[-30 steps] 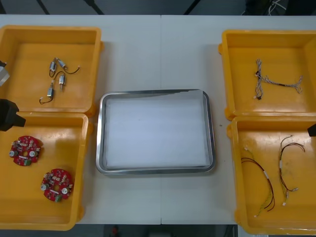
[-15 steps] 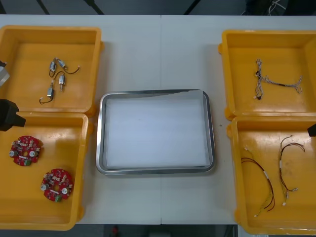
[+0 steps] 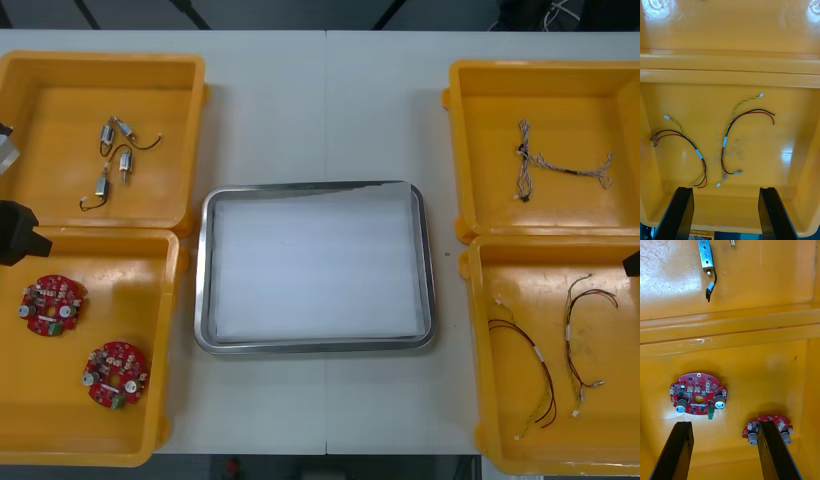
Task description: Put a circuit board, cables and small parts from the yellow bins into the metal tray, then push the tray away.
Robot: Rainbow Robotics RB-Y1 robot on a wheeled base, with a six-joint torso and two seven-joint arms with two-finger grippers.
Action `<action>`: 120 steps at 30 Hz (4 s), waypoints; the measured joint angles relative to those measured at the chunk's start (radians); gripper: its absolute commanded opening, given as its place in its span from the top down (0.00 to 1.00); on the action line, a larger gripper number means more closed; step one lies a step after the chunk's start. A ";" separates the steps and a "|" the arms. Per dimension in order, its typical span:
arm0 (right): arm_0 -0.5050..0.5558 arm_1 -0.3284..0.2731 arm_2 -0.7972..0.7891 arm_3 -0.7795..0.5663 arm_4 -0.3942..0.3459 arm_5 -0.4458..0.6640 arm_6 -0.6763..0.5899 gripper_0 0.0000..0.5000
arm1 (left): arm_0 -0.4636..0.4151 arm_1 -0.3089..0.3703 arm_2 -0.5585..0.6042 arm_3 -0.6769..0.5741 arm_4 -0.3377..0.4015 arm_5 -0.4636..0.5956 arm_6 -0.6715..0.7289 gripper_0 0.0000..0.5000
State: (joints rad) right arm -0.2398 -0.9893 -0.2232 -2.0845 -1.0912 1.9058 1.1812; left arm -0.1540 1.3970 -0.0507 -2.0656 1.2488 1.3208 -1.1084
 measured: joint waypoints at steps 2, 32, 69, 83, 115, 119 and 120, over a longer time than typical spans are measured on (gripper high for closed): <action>0.000 0.000 0.000 0.000 0.000 0.000 0.000 0.00 | 0.000 0.000 0.000 0.000 0.000 0.000 0.000 0.00; 0.065 0.022 0.004 0.024 0.005 -0.027 0.000 0.00 | 0.000 0.019 -0.006 0.012 0.018 0.086 0.001 0.00; 0.237 0.022 0.343 0.123 0.251 -0.515 0.003 0.00 | 0.038 -0.063 -0.006 0.116 -0.020 -0.018 0.472 0.00; 0.237 0.022 0.409 0.168 0.274 -0.603 0.004 0.00 | 0.103 -0.072 -0.021 0.099 -0.094 -0.071 0.350 0.00; 0.237 0.022 0.358 0.079 0.274 -0.438 0.008 1.00 | 0.105 -0.109 -0.268 0.114 -0.234 -0.303 0.350 0.00; 0.237 0.022 0.299 0.023 0.241 -0.371 0.009 1.00 | 0.105 -0.109 -0.286 0.125 -0.239 -0.314 0.350 0.00; 0.237 0.022 0.283 0.013 0.226 -0.358 0.009 1.00 | 0.105 -0.109 -0.290 0.126 -0.241 -0.315 0.350 0.00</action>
State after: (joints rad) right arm -0.0028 -0.9671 0.0597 -2.0717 -0.8656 1.5482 1.1901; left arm -0.0491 1.2884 -0.3405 -1.9393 1.0074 1.0059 -0.7586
